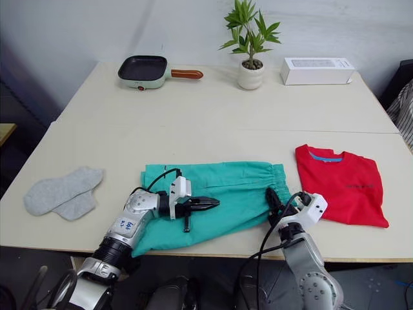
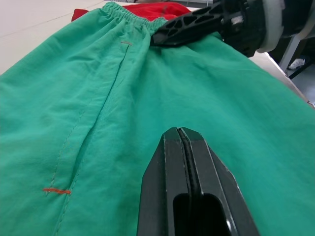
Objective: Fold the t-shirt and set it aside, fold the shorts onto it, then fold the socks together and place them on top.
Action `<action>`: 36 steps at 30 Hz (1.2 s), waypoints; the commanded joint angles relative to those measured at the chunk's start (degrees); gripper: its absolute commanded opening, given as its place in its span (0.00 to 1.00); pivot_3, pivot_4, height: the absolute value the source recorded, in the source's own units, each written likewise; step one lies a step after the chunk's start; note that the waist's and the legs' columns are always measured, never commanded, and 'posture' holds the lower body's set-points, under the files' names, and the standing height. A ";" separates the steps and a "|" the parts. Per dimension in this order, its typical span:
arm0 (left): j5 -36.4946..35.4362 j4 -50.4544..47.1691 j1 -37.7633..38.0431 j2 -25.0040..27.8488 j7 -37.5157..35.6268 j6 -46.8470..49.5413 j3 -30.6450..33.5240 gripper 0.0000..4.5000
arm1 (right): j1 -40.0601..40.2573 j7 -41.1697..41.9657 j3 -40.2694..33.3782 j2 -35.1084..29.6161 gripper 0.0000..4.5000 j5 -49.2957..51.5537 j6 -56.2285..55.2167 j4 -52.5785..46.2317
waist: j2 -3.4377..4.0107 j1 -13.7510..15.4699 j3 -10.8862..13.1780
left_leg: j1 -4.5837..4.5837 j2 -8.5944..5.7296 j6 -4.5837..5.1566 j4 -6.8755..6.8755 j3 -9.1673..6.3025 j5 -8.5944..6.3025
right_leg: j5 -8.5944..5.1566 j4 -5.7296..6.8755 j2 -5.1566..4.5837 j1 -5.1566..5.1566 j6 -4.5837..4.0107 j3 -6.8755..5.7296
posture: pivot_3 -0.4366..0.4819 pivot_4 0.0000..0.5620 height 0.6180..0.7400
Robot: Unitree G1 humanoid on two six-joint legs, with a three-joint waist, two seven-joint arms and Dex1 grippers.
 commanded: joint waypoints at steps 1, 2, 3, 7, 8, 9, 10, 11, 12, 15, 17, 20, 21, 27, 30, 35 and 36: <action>1.07 -1.87 0.74 0.95 1.97 1.14 0.56 0.00 | -0.68 2.20 -2.20 0.59 0.13 -4.99 -3.77 0.43 | 0.09 0.04 0.06 | -0.01 0.00 0.00 0.00 0.00 0.00 | 0.00 0.00 0.00 -0.01 0.00 0.00 | 0.48 0.27 1.00; 1.40 -2.52 0.52 0.95 3.14 1.46 0.81 0.00 | -1.26 2.36 -2.88 0.69 0.06 -5.96 -4.66 0.48 | 0.12 0.06 0.08 | -0.03 -0.01 0.00 0.00 0.00 0.00 | 0.00 0.00 -0.01 -0.02 0.00 0.00 | 0.48 0.27 1.00; 1.75 -3.49 0.40 0.79 4.62 1.87 1.10 0.00 | -1.87 2.38 -4.07 0.69 0.01 -6.44 -5.63 0.15 | 0.17 0.19 0.13 | -0.04 -0.01 0.00 0.00 0.00 0.00 | 0.00 0.00 -0.01 -0.02 0.01 0.00 | 0.48 0.27 1.00; 2.56 -5.94 0.38 -0.45 9.27 3.43 1.73 0.00 | -3.38 2.73 -8.34 0.36 0.00 -7.95 -8.94 -1.82 | 0.68 0.44 0.56 | -0.17 -0.15 0.06 0.01 -0.02 0.01 | 0.07 0.00 -0.10 -0.11 0.14 0.03 | 0.48 0.27 1.00; 2.68 -6.67 0.56 -0.86 10.54 4.03 1.86 0.00 | -3.72 2.46 -9.99 -0.18 0.00 -8.12 -9.58 -3.01 | 0.68 0.43 0.57 | -0.19 -0.16 0.04 0.01 -0.02 0.01 | 0.09 0.01 -0.09 -0.14 0.17 0.03 | 0.48 0.27 1.00; 2.77 -7.28 0.88 -1.27 11.85 4.86 1.98 0.00 | -3.98 2.58 -11.58 -1.73 0.00 -9.09 -9.98 -4.63 | 0.71 0.37 0.61 | -0.20 -0.16 -0.08 0.00 -0.02 0.03 | 0.10 0.03 -0.08 -0.16 0.18 0.02 | 0.48 0.27 1.00; 3.19 -7.40 1.19 -1.60 13.15 5.28 1.96 0.00 | -4.21 2.65 -12.48 -3.92 0.00 -10.15 -9.12 -6.02 | 0.77 0.31 0.67 | -0.21 -0.16 -0.19 0.00 -0.02 0.05 | 0.10 0.05 -0.07 -0.19 0.18 0.03 | 0.48 0.27 1.00; 3.50 -7.48 1.41 -1.79 14.04 5.59 1.93 0.00 | -4.35 2.70 -12.94 -5.45 0.00 -10.86 -8.34 -6.87 | 0.82 0.26 0.69 | -0.26 -0.18 -0.11 0.01 0.00 0.07 | 0.10 0.08 -0.06 -0.23 0.18 0.02 | 0.48 0.27 1.00; 3.96 -7.18 1.61 -1.87 14.70 5.54 1.78 0.00 | -4.77 3.09 -12.50 -7.44 0.00 -12.32 -7.41 -7.94 | 0.80 0.26 0.71 | -0.28 -0.21 0.05 0.01 0.02 0.14 | 0.10 0.08 -0.06 -0.25 0.18 0.03 | 0.48 0.27 1.00; 5.21 -5.93 1.50 -1.98 16.47 5.45 1.55 0.00 | -6.75 4.32 -8.80 -11.98 0.00 -17.36 -4.69 -9.85 | 0.78 0.01 0.71 | -0.24 -0.18 0.02 0.00 0.07 0.12 | 0.09 0.09 0.02 -0.25 0.19 0.00 | 0.48 0.27 1.00; 5.89 -5.75 1.46 -1.51 17.52 5.43 1.91 0.00 | -9.70 6.23 -1.05 -15.96 0.00 -24.48 -1.63 -11.86 | 0.76 -0.08 0.74 | -0.21 -0.13 0.00 0.03 0.09 0.15 | 0.08 0.14 0.06 -0.23 0.19 0.00 | 0.48 0.27 1.00; 5.34 -6.89 1.81 -0.65 17.69 5.99 2.68 0.00 | -13.06 6.99 7.42 -17.92 0.00 -30.43 3.03 -13.22 | 0.63 -0.06 0.82 | -0.17 -0.04 0.08 0.04 0.12 0.18 | 0.06 0.19 0.07 -0.25 0.17 -0.01 | 0.48 0.27 1.00; 4.89 -7.83 2.27 -0.22 17.41 6.30 3.02 0.00 | -14.27 7.65 10.70 -17.98 0.00 -32.69 3.86 -13.45 | 0.60 0.05 0.83 | -0.17 0.00 -0.01 0.01 0.09 0.17 | 0.05 0.23 0.07 -0.28 0.16 -0.05 | 0.48 0.27 1.00; 1.85 -15.48 6.65 3.22 15.76 8.67 5.38 0.00 | -17.20 11.13 24.56 -13.53 0.00 -40.91 5.49 -11.55 | 0.47 0.01 0.91 | -0.23 0.00 -0.28 0.00 0.05 0.42 | 0.03 0.40 0.05 -0.41 0.10 -0.07 | 0.48 0.27 1.00; -0.41 -20.09 9.22 5.54 14.73 10.77 7.21 0.00 | -17.82 12.25 26.19 -11.69 0.00 -42.97 6.97 -10.31 | 0.42 0.04 0.94 | -0.33 -0.02 -0.27 0.02 0.05 0.39 | 0.02 0.39 0.03 -0.47 0.08 -0.09 | 0.48 0.27 1.00; -3.13 -23.16 11.28 7.85 12.86 12.57 8.68 0.00 | -17.78 16.54 25.32 -10.02 0.00 -40.74 10.81 -9.01 | 0.31 0.13 1.01 | -0.47 -0.06 -0.27 0.10 0.03 0.34 | 0.02 0.39 -0.02 -0.55 0.09 -0.13 | 0.48 0.27 1.00; -3.36 -23.26 11.27 8.11 12.91 12.83 9.07 0.00 | -18.01 18.12 24.88 -10.00 0.00 -39.72 11.30 -8.98 | 0.30 0.07 1.01 | -0.48 -0.06 -0.35 0.09 0.03 0.29 | 0.02 0.39 -0.02 -0.57 0.09 -0.12 | 0.48 0.27 1.00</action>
